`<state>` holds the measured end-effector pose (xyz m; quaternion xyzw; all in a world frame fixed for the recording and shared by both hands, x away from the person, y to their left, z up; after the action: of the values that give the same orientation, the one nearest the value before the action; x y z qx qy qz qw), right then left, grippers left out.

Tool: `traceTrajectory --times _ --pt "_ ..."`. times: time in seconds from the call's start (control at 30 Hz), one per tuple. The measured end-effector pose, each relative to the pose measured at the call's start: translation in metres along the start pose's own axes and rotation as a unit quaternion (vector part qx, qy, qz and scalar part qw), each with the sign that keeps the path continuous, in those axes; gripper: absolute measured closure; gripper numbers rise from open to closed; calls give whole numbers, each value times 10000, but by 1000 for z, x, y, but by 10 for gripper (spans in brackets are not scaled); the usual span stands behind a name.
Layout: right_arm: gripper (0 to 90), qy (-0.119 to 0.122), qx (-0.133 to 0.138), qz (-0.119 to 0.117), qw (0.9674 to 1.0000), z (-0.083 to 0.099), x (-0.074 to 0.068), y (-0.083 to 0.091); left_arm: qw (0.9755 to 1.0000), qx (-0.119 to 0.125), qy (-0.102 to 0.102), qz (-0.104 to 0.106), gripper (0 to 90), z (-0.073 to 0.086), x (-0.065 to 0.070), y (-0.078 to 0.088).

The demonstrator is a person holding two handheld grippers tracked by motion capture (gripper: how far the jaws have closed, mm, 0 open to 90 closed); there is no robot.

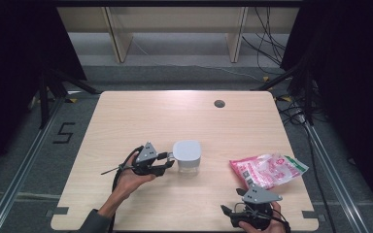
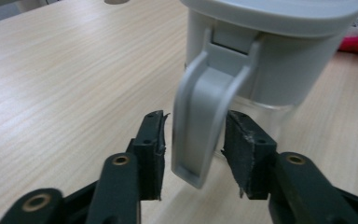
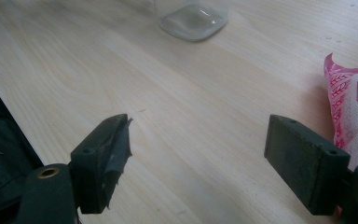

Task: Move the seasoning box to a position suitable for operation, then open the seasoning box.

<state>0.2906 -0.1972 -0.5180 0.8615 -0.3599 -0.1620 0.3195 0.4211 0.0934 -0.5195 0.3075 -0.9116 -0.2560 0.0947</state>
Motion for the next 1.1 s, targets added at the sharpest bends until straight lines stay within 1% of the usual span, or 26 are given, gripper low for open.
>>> traceTrajectory --times 0.07,0.1,0.17,0.23,0.27,0.3,0.37,0.43,0.5,0.53,0.6,0.63,0.67,0.7,0.73,0.77,0.8,0.83,0.87,0.9,0.93,0.97,1.0,1.03,1.07,1.1 --pt "233 17 19 0 10000 0 1 0 10000 -20 66 -19 501 0 2 4" --pt "233 26 21 -3 10000 0 1 0 10000 -17 37 -33 469 -1 3 5" --pt "233 7 8 16 10000 0 1 0 9998 -50 -114 -165 421 -2 5 9" --pt "233 35 18 8 10000 0 1 1 9998 -90 -72 -153 368 -4 7 12" --pt "233 33 20 9 10000 0 1 1 9999 -49 -49 -149 351 -6 8 13" --pt "233 33 23 9 10000 0 1 1 9998 -124 -56 -169 340 -7 9 16" --pt "233 26 25 20 10000 0 1 1 9998 -120 -63 -138 318 -9 11 19" --pt "232 19 40 30 10000 0 2 1 9999 -51 -37 -80 311 -13 12 22" --pt "231 15 46 40 10000 -1 2 1 10000 -35 2 -77 307 -15 14 26" --pt "230 15 49 46 10000 -1 2 1 10000 -15 -21 -83 305 -16 14 27" --pt "229 12 45 50 10000 -1 2 1 10000 16 -6 -59 309 -17 15 29" --pt "221 17 52 82 10000 -1 3 1 10000 34 -9 -89 316 -20 15 31" --pt "221 11 45 35 10000 0 3 0 9999 70 36 -71 318 -21 15 32" --pt "218 50 11 -3 10000 0 3 0 9999 85 14 -80 327 -22 15 34" --pt "214 68 36 25 10000 0 4 1 9999 110 -57 -75 330 -23 14 36" --pt "209 56 42 85 9999 0 4 1 9999 119 42 -81 335 -23 15 37" --pt "207 -10 28 68 10000 0 4 1 9998 170 44 -80 346 -24 15 38" --pt "202 -9 27 72 10000 0 4 1 9997 219 4 -82 361 -25 15 39" --pt "194 -34 44 52 10000 -1 3 0 9995 286 69 -132 370 -26 15 41" --pt "183 -22 46 115 9999 -2 4 0 9991 366 56 -211 378 -28 14 43" --pt "169 12 63 201 9998 -2 5 0 9991 366 56 -211 398 -28 14 43" --pt "149 -3 55 81 10000 -3 4 -1 9983 528 34 -251 430 -31 12 47" --pt "157 -36 71 153 9999 -4 4 -1 9979 588 45 -273 451 -33 13 50" --pt "155 -61 109 168 9998 -5 4 -2 9975 652 52 -277 471 -35 13 51" --pt "155 -61 109 168 9998 -5 4 -2 9975 652 52 -277 512 -35 13 51" --pt "153 -8 187 251 9995 -6 5 -1 9965 789 -1 -267 555 -40 14 54"
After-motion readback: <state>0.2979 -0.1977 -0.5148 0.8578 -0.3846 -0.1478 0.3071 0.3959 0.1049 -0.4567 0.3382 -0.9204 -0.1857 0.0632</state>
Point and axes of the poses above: each handheld gripper's, and its own axes: y roughly backward along the jaws, z roughly out of its underside, x roughly to its right, the point moved 5 cm from there along -y, roughly forward along the jaws, and after that the axes turned 3 degrees about -x, right-handed, at the moved point
